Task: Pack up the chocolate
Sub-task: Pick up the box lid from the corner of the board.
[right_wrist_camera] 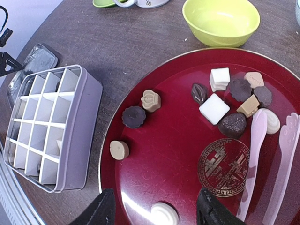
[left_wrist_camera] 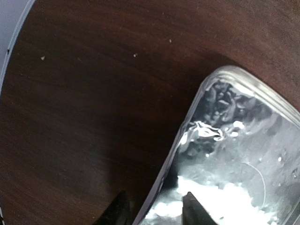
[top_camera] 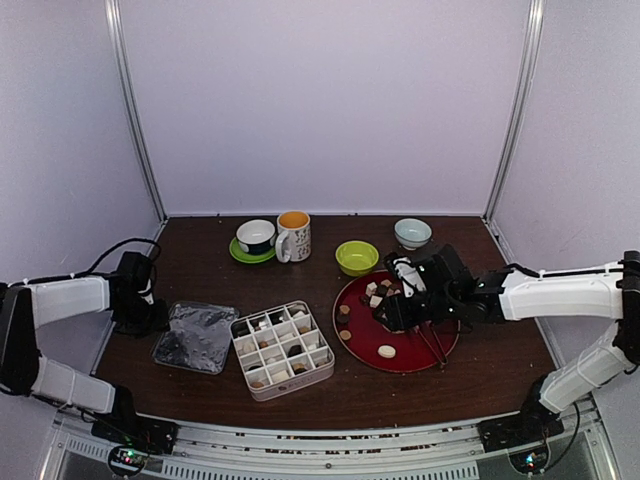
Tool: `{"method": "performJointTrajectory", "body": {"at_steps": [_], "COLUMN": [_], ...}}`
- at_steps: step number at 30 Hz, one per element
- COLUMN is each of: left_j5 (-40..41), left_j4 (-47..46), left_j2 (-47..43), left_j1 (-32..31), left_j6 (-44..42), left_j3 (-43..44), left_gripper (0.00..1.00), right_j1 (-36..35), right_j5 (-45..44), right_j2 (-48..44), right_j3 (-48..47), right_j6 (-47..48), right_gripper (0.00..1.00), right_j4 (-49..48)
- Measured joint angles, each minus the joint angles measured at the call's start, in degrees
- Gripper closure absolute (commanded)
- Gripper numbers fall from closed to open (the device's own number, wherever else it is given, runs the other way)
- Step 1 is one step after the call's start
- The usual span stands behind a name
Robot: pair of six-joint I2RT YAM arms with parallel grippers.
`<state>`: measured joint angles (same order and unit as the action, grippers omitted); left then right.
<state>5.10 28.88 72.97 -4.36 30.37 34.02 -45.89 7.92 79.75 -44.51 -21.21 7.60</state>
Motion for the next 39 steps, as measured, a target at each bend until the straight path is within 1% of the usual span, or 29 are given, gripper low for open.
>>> {"method": "performJointTrajectory", "body": {"at_steps": [1, 2, 9, 12, 18, 20, 22, 24, 28, 33, 39], "left_j5": [-0.31, -0.79, -2.67, -2.99, -3.26, -3.26, -3.34, -3.04, -2.99, -2.89, -2.64], "left_j4": [-0.22, -0.33, -0.55, -0.5, -0.55, -0.52, -0.39, -0.24, 1.07, 3.37, 6.99], "left_j2": [0.94, 1.95, 5.11, 6.1, 6.73, 6.84, 6.82, 6.54, 3.48, -5.42, -14.12], "left_j1": [0.24, 0.37, 1.14, 1.44, 1.7, 1.77, 1.77, 1.77, 1.75, 1.75, 1.57], "left_j6": [0.0, -0.15, -0.92, -0.94, -1.42, -1.57, -2.01, -2.12, -2.12, -1.31, -0.76], "left_j3": [0.0, 0.02, 0.98, 1.79, 2.23, 2.32, 2.4, 2.4, 2.4, 2.49, 4.39], "left_gripper": [0.72, 0.73, 0.71, 0.74, 0.9, 0.96, 1.0, 1.0, 1.0, 1.0, 1.0], "right_j1": [0.02, 0.02, 0.02, 0.02, 0.02, 0.02, 0.02, 0.02, 0.02, 0.02, 0.02], "right_j5": [0.0, 0.0, 0.0, 0.02, 0.02, 0.02, 0.04, 0.11, 0.61, 1.03, 1.79], "right_j2": [-0.26, -0.57, -3.13, -4.98, -7.04, -6.99, -6.99, -6.99, -6.99, -6.99, -6.99], "right_j3": [0.46, 0.94, 1.86, 2.54, 2.91, 2.91, 2.91, 2.91, 2.89, 2.89, 2.89], "right_j6": [-0.02, -0.04, -0.02, 0.02, 0.79, 1.33, 1.53, 1.53, 1.55, 1.81, 1.97], "right_gripper": [0.4, 0.4, 0.41, 0.41, 0.4, 0.41, 0.4, 0.4, 0.4, 0.4, 0.41], "right_j4": [-0.02, -0.07, -0.37, -0.55, -0.59, -0.48, -0.48, -0.5, -0.55, -0.55, -0.66]}}
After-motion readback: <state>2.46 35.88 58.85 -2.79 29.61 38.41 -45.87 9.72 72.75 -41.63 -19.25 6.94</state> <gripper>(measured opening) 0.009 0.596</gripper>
